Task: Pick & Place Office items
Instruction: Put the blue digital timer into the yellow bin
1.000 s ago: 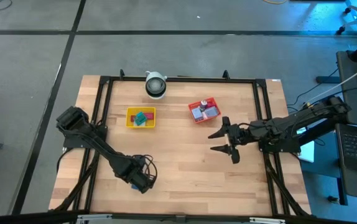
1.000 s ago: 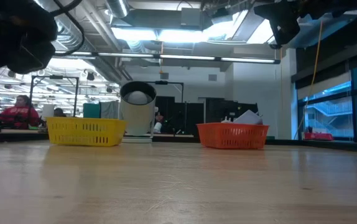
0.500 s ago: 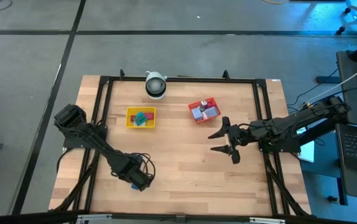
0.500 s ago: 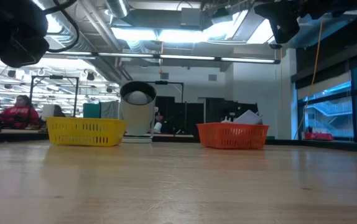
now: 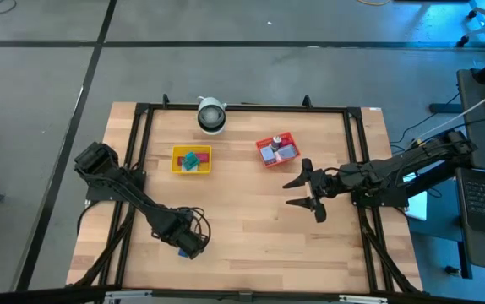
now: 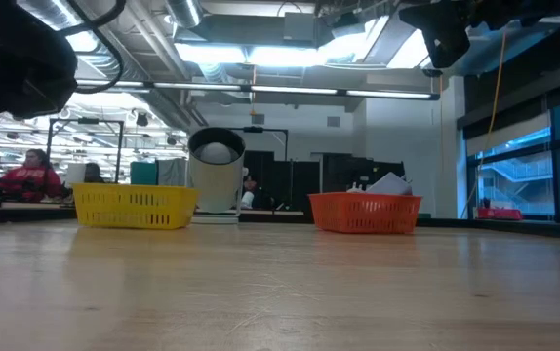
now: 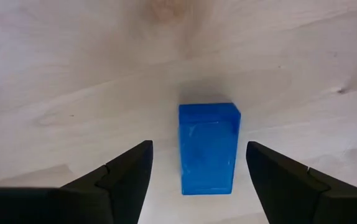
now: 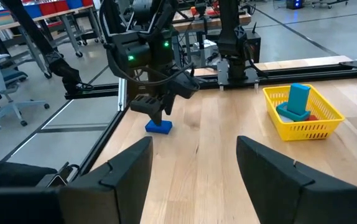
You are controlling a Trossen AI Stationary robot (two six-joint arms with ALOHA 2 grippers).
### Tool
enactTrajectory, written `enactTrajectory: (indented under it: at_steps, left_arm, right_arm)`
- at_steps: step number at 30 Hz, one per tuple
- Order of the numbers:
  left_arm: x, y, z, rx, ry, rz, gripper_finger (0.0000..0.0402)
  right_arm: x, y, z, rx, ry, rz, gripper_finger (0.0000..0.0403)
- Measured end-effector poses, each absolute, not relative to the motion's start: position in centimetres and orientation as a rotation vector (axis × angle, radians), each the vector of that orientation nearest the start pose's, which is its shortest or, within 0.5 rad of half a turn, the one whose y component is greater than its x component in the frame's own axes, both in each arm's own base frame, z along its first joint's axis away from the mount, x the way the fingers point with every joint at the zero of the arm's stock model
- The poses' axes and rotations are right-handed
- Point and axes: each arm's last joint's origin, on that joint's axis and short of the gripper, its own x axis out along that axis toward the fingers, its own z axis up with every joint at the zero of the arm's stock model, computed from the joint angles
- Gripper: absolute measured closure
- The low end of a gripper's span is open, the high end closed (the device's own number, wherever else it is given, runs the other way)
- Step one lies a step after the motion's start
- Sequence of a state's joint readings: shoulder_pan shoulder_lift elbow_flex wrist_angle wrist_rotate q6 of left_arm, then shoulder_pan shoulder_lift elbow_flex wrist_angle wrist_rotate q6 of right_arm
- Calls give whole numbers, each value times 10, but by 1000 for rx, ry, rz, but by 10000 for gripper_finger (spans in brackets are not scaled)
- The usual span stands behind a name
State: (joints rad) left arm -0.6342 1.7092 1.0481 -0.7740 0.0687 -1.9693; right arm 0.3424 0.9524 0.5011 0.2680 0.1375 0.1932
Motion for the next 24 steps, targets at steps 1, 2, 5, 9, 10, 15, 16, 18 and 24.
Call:
enactTrajectory:
  at_steps: [1, 2, 5, 9, 10, 15, 16, 18, 24]
  left_arm:
    - [240, -179, 165, -1162, 1338, 902, 146]
    - [241, -179, 164, -1165, 1334, 898, 146]
    - [242, -179, 164, -1164, 1306, 892, 146]
    - [243, -180, 161, -1155, 1312, 887, 146]
    - [243, -182, 158, -1147, 1320, 891, 146]
    - [248, -190, 140, -1122, 1386, 846, 146]
    - [249, -191, 138, -1117, 1397, 846, 146]
    - [251, -192, 134, -1093, 1410, 843, 146]
    - [249, -190, 135, -1047, 1413, 845, 169]
  right_arm:
    - [198, 66, 248, 148, 198, 187, 170]
    - [198, 66, 248, 148, 197, 187, 170]
    - [197, 67, 248, 143, 199, 193, 170]
    - [196, 71, 248, 120, 198, 217, 170]
    - [196, 72, 248, 120, 198, 221, 170]
    - [195, 74, 248, 118, 196, 220, 170]
    - [195, 74, 248, 118, 196, 221, 170]
    - [195, 75, 248, 117, 196, 224, 170]
    - [194, 77, 248, 117, 196, 231, 170]
